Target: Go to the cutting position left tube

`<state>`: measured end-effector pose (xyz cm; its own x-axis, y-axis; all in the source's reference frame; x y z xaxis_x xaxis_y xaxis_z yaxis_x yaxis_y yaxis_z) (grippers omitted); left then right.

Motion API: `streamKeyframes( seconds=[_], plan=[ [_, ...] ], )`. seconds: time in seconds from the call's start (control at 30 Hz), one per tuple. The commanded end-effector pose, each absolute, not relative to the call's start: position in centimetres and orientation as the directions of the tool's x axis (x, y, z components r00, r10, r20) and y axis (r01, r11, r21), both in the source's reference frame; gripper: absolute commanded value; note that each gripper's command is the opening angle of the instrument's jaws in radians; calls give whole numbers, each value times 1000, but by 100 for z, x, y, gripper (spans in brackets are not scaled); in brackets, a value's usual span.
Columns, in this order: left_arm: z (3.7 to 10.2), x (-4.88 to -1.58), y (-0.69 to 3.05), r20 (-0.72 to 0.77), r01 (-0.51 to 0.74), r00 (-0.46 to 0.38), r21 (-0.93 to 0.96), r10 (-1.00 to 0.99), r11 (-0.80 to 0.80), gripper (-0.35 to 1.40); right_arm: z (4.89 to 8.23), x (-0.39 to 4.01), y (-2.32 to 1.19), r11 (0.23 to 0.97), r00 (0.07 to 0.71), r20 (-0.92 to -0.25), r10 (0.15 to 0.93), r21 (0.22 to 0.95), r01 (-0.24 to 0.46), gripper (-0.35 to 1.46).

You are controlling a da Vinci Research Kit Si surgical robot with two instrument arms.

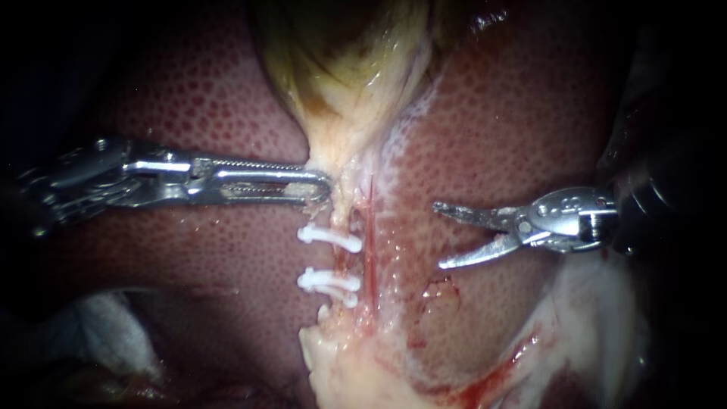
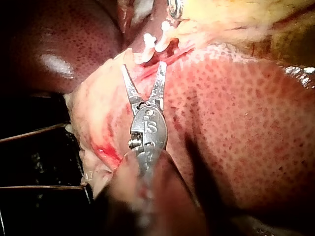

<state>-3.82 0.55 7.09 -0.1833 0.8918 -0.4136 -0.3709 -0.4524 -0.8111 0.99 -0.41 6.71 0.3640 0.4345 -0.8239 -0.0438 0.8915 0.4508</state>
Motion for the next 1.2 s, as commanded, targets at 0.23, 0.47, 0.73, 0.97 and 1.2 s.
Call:
streamKeyframes(
  seconds=[0.23,0.47,0.73,0.97,1.2],
  plan=[
    [673,-355,73,-405,-371,-168,-818,898,-439,-35,672,100,-41,891,363,-824,435,453,-39,142],
    [613,-324,92,-435,-363,-101,-821,895,-440,-35,675,100,-41,891,363,-825,434,453,-37,142],
    [594,-321,88,-445,-361,-92,-819,891,-446,-35,676,103,-42,890,361,-826,434,454,-30,142],
    [595,-321,87,-445,-361,-93,-818,891,-447,-35,694,123,-56,881,352,-823,446,473,-10,144],
    [595,-321,86,-446,-362,-92,-818,890,-447,-35,741,166,-90,855,393,-789,473,518,11,144]
  ],
)
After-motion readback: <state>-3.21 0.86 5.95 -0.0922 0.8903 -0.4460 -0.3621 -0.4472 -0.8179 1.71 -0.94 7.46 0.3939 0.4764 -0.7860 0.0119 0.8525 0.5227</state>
